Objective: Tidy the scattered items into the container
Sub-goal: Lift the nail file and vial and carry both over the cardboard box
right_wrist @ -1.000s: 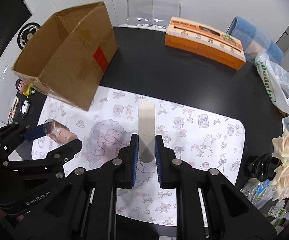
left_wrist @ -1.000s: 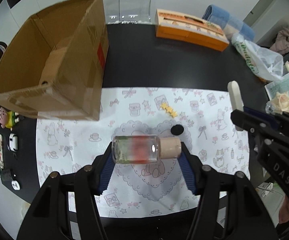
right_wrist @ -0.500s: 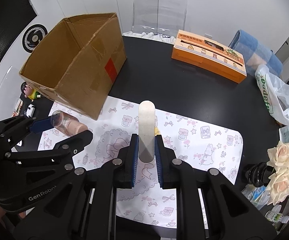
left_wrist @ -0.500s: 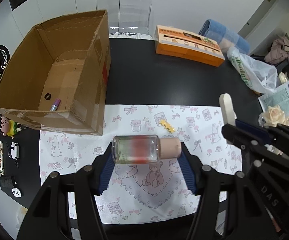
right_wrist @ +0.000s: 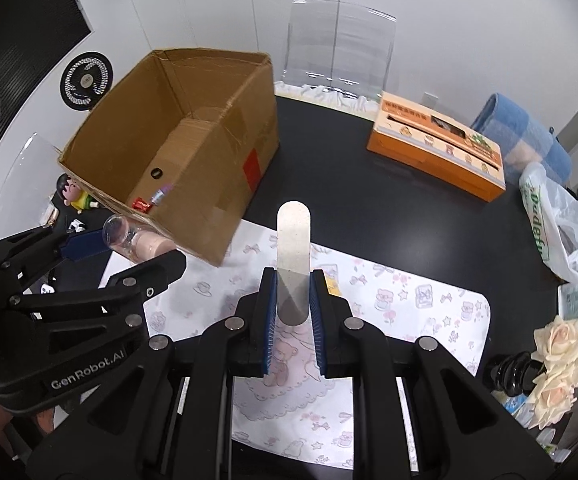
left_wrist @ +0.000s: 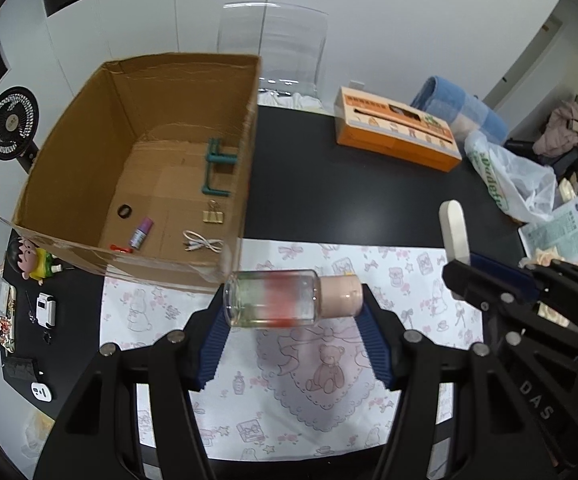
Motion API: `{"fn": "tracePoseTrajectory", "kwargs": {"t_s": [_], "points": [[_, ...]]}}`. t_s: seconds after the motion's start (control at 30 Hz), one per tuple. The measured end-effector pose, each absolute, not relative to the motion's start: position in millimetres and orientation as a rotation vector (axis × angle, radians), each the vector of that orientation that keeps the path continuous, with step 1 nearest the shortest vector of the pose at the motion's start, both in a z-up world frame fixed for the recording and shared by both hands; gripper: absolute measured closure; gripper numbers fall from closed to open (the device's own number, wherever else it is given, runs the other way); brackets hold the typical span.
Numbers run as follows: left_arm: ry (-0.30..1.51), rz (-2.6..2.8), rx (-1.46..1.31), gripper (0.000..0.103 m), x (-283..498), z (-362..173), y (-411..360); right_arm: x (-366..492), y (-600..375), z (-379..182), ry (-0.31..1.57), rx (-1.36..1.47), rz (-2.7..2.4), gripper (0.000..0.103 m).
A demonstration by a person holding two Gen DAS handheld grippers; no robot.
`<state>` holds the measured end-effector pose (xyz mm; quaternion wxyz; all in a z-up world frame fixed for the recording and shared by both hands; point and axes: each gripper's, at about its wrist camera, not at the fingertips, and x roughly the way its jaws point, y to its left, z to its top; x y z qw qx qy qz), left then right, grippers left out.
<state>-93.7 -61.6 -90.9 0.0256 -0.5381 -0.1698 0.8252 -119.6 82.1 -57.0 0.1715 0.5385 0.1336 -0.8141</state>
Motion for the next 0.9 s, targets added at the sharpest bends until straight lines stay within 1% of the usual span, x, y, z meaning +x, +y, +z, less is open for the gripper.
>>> {"fn": "tracePoseTrajectory", "kwargs": {"t_s": [0.53,0.9], "points": [[-0.635,2.641,-1.656,0.044,-105,-94,-161,-142,-16,-46,0.448,1.432,-2.253,0.087],[-0.721,2.68,-1.676,0.044,-121,-109,-230,-162,-93,-56,0.51,1.402,-2.168,0.087]]}}
